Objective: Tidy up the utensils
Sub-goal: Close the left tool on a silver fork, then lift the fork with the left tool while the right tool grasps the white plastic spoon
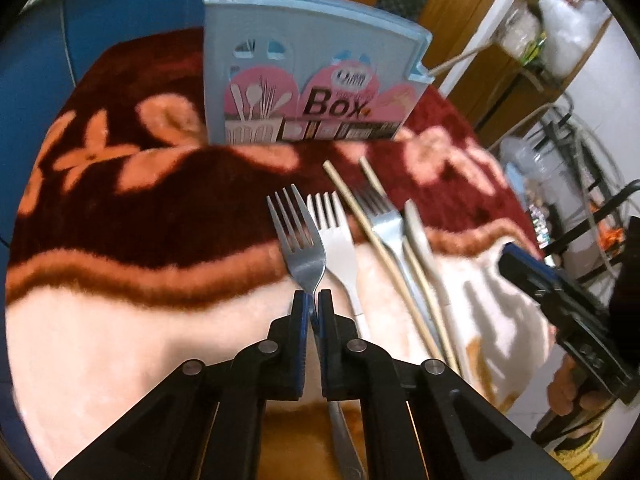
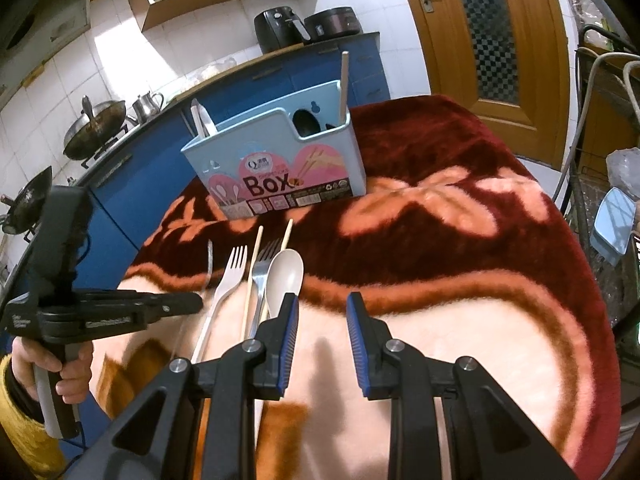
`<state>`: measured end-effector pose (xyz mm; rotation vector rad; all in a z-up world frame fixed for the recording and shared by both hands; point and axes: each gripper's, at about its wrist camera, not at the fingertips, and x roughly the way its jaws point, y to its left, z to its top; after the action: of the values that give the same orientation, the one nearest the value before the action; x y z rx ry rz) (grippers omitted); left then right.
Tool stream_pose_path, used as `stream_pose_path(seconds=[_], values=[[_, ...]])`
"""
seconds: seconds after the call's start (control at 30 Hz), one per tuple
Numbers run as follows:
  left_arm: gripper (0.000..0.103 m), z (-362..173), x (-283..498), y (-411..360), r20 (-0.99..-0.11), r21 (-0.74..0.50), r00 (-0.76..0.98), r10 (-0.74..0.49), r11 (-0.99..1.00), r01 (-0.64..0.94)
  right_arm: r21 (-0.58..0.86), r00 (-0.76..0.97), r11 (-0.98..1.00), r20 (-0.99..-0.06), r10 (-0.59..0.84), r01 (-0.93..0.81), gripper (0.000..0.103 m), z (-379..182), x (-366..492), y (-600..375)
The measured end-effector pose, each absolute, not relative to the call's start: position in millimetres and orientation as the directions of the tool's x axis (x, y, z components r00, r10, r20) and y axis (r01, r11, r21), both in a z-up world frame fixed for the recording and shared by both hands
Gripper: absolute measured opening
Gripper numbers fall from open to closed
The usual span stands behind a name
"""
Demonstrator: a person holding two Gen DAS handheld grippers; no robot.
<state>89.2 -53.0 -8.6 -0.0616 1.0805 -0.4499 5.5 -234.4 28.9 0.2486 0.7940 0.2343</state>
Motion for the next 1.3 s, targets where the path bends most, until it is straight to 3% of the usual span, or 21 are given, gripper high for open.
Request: stream_pose_path(seconds=[0.5, 1.07, 1.3], values=[[0.001, 24, 56, -31, -0.662, -0.187, 0.64, -0.39, 0.913, 0.363, 0.356, 0.495, 0.922, -0.78, 0.383, -0.153, 0.027, 12, 25, -208], [0.001, 29, 52, -19, -0.607, -0.218, 0.682, -0.408, 0.911, 0.351, 0.182, 0.385, 0.964, -0.89, 0.247, -0.196, 0.016, 7, 64, -176], [0.001, 41, 49, -16, -0.561, -0.2, 0.725, -0.399, 0.915, 0.349, 0.247, 0.422, 0.953, -0.856, 0.3, -0.175, 0.012, 10, 67, -183]])
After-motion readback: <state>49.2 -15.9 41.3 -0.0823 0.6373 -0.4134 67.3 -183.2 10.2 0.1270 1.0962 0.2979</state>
